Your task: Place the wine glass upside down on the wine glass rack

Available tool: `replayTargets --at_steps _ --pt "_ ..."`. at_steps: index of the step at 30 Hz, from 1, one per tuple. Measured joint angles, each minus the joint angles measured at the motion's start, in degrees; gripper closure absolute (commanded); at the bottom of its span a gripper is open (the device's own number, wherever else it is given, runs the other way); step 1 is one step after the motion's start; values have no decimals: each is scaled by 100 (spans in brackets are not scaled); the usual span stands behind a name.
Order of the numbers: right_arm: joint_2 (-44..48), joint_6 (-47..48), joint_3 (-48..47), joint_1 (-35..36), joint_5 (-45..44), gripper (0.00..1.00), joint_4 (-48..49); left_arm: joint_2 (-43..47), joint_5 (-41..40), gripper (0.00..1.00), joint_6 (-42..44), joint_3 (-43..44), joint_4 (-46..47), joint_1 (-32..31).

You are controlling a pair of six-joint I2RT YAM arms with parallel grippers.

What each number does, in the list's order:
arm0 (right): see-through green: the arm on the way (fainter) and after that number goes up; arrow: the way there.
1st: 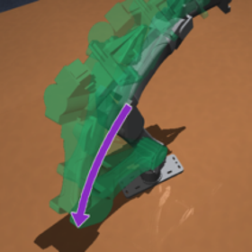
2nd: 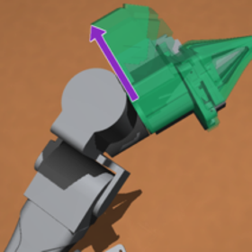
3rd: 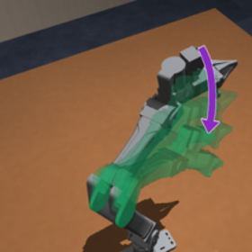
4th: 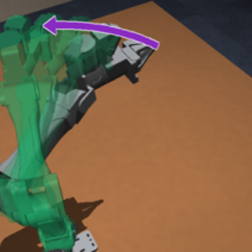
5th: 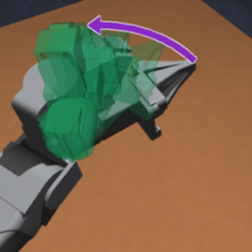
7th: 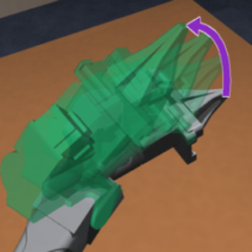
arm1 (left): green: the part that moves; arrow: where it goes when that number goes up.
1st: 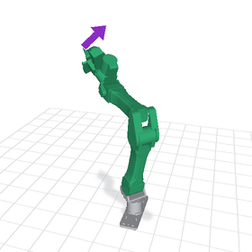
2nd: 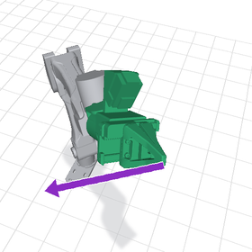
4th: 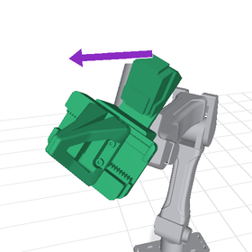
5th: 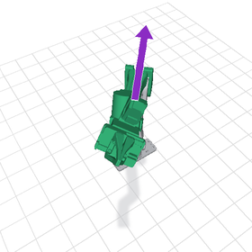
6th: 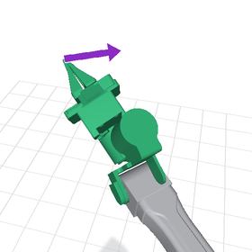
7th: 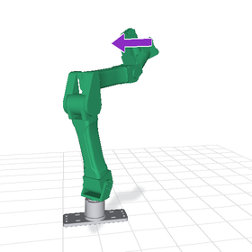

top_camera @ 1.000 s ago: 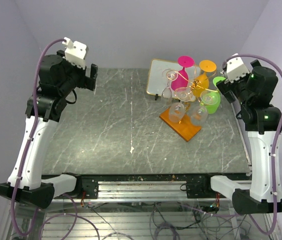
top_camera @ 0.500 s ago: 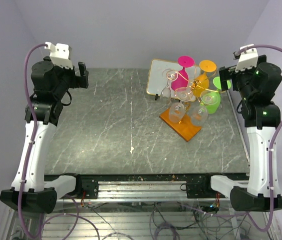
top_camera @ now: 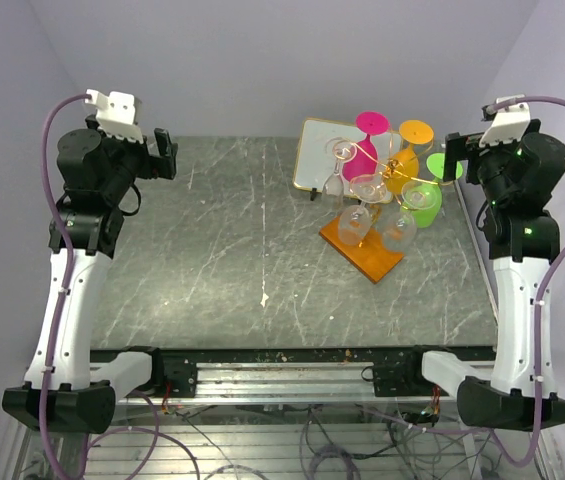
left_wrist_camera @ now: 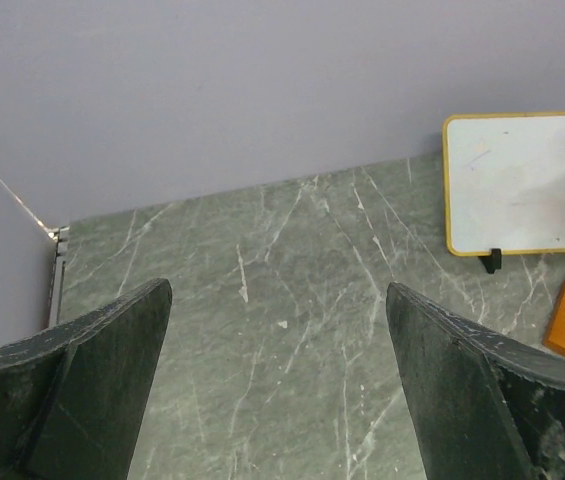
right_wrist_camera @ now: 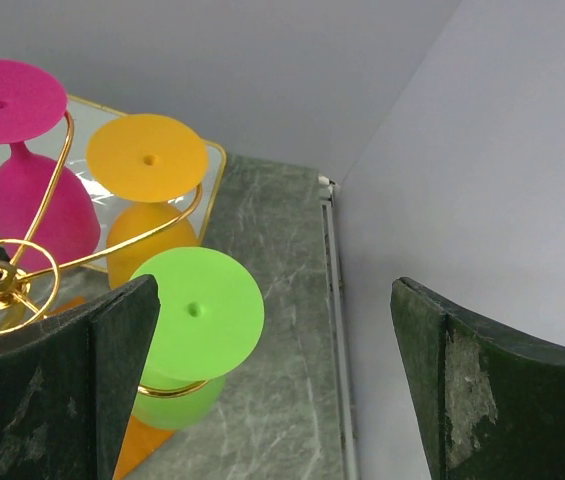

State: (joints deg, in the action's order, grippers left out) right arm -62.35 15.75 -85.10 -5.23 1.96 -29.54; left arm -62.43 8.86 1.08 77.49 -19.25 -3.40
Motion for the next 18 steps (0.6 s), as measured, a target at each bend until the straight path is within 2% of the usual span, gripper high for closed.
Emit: replayTargets --at_steps 13,18 --pt "385 -181 55 -173 31 0 -4 116 155 0 162 -293 13 22" --pt "643 -223 378 -179 -155 0 15 192 170 2 173 -341 13 26"
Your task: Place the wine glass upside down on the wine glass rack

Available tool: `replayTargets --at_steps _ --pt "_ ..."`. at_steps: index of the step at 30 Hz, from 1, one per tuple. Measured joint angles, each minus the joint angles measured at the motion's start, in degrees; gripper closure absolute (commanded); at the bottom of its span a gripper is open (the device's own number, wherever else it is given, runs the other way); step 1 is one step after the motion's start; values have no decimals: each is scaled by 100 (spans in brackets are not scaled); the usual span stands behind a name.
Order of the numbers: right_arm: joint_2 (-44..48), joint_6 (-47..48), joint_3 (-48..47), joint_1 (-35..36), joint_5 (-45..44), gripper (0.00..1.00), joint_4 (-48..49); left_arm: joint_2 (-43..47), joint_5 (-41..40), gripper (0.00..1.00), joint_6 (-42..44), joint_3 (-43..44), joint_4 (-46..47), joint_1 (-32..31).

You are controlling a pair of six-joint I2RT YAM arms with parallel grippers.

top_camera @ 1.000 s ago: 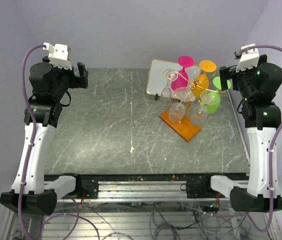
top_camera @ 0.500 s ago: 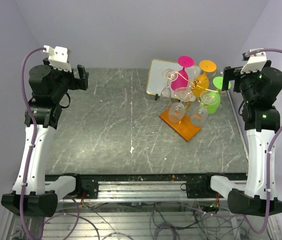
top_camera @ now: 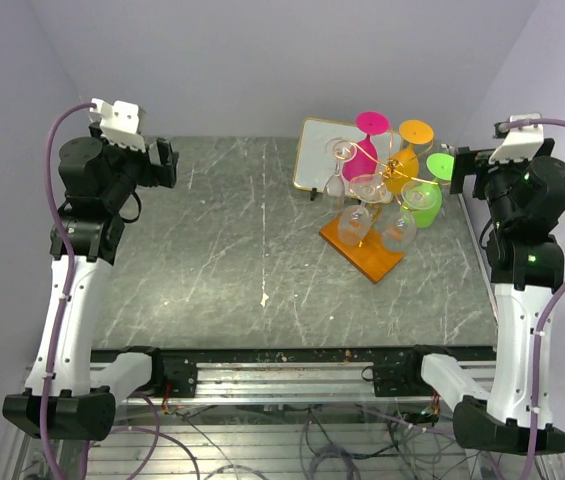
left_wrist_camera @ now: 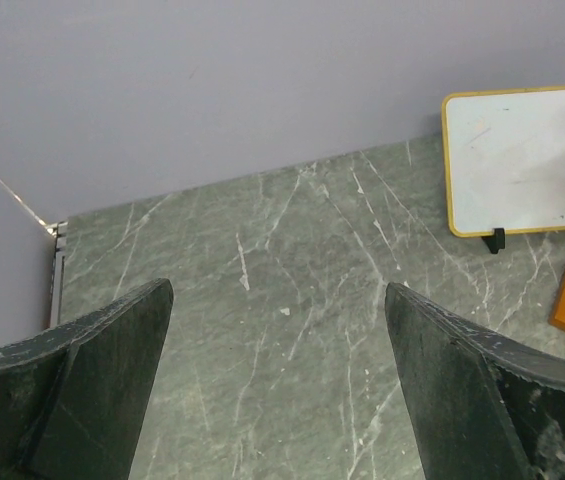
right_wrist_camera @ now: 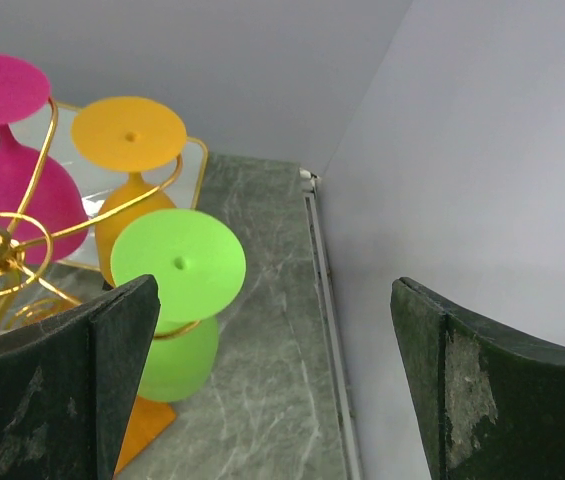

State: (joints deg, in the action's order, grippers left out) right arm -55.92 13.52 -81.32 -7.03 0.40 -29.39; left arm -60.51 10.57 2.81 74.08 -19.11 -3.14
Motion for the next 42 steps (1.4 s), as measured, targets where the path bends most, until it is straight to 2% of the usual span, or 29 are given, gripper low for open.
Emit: replayTargets --at_steps 6,19,30,42 --pt "348 0 411 -4 -114 0 -44 94 2 1 105 0 -28 11" --pt "861 -4 461 -4 -348 0 -136 481 -2 1 184 125 -286 15" --pt "855 -116 450 -4 -387 0 -221 887 -184 1 70 17 -367 31" --pt "780 -302 369 -44 -376 0 -243 940 -306 1 -74 4 -459 79"
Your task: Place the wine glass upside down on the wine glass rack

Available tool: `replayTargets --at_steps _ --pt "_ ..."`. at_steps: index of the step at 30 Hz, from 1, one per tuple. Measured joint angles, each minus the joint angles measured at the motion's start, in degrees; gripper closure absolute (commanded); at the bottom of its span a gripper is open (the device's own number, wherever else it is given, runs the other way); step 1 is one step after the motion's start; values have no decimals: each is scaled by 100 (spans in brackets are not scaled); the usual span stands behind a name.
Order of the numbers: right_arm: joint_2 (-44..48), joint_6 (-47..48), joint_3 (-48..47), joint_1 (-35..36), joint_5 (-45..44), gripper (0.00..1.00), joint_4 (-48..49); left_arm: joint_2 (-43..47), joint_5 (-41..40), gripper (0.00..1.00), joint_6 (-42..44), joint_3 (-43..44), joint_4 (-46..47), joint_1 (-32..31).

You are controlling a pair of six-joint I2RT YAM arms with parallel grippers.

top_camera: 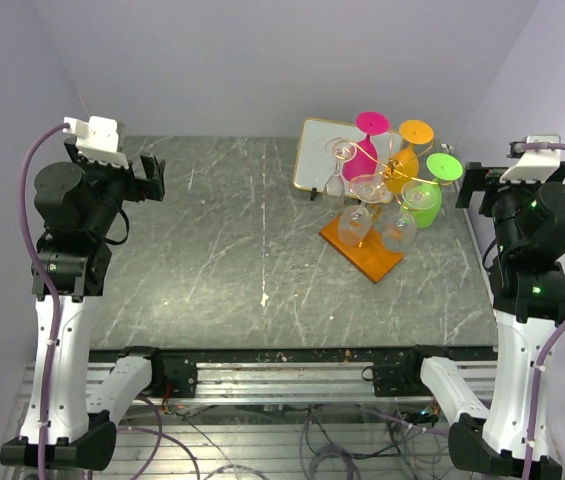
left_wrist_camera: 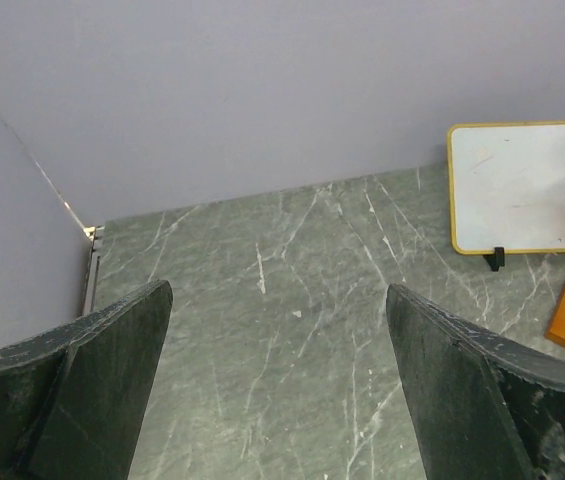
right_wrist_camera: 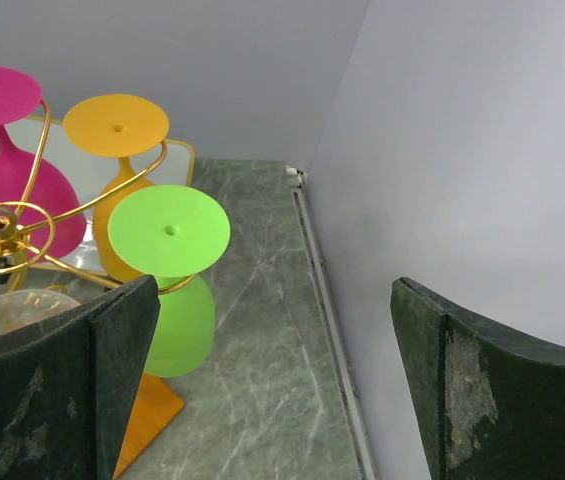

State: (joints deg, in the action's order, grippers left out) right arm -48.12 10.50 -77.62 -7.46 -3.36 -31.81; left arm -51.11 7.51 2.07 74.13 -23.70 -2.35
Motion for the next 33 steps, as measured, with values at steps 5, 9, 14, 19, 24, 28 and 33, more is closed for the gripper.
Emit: replayTargets --at_steps 5,9,14,19,24,28,33 --pt "4 -50 0 -28 -42 0 0 -15 4 1 -20 0 -17 2" --pt "2 -68 0 -83 -50 0 -2 -15 4 1 -17 0 -22 2" --pt "2 -87 -4 -116 -24 0 -26 -9 4 1 -15 -15 -39 2" --pt "11 -98 -7 -142 -4 0 -26 -11 26 1 -15 -17 -61 4" --pt "26 -111 -4 -184 -4 0 -26 -9 26 1 -15 -17 -90 4" --pt "37 -111 -4 -186 9 0 -26 17 24 1 -11 -42 -140 4" --pt "37 -111 -2 -186 7 0 -26 59 -2 1 7 -61 -155 7"
